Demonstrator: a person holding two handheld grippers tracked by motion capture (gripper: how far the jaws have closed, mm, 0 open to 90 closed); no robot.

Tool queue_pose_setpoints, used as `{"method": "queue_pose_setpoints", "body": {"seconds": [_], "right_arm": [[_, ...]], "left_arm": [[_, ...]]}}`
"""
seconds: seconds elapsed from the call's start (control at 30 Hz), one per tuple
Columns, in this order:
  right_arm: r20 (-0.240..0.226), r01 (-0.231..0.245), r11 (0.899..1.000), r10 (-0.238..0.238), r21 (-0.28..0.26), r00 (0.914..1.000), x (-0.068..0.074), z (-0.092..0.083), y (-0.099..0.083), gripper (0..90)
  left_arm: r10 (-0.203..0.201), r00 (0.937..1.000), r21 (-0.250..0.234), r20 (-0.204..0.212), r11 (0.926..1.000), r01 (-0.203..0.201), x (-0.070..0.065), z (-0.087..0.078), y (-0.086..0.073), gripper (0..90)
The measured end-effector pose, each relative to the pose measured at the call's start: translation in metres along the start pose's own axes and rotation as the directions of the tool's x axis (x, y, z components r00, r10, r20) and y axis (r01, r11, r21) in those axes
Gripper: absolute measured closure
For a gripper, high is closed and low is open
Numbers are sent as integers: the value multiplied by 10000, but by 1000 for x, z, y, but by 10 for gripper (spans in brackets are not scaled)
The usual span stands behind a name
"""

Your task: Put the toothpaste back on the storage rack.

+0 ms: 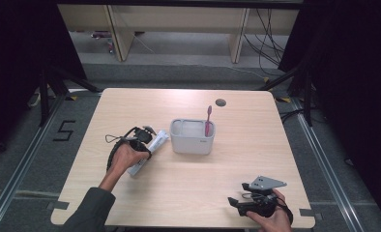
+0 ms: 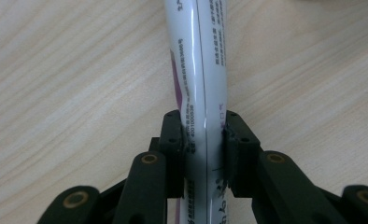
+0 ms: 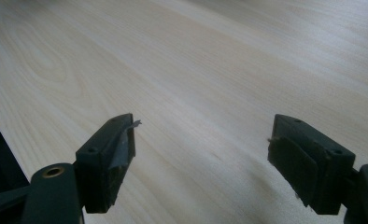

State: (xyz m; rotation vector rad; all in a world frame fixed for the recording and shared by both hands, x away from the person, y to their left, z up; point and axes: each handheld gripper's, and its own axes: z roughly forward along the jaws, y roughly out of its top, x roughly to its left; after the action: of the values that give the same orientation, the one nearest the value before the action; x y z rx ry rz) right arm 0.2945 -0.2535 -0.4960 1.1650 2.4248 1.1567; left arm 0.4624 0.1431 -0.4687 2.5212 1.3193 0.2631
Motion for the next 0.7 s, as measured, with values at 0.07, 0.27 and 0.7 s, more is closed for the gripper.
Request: {"method": "queue_pose_setpoints", "body": {"seconds": [0.07, 0.27, 0.7], "right_arm": [[0, -7, 10000, 7, 7, 10000, 0, 0, 0, 235], [77, 125, 9999, -125, 1, 9999, -1, 0, 0, 234], [170, 72, 10000, -71, -50, 9998, -1, -1, 0, 233]], "left_arm": [[-199, 9998, -228, 50, 9995, 200, 3, -4, -1, 721], [-398, 9992, -819, 100, 9958, 405, 14, -19, -3, 720], [-559, 9983, -2822, 191, 9575, 590, 18, -55, -3, 719]]}}
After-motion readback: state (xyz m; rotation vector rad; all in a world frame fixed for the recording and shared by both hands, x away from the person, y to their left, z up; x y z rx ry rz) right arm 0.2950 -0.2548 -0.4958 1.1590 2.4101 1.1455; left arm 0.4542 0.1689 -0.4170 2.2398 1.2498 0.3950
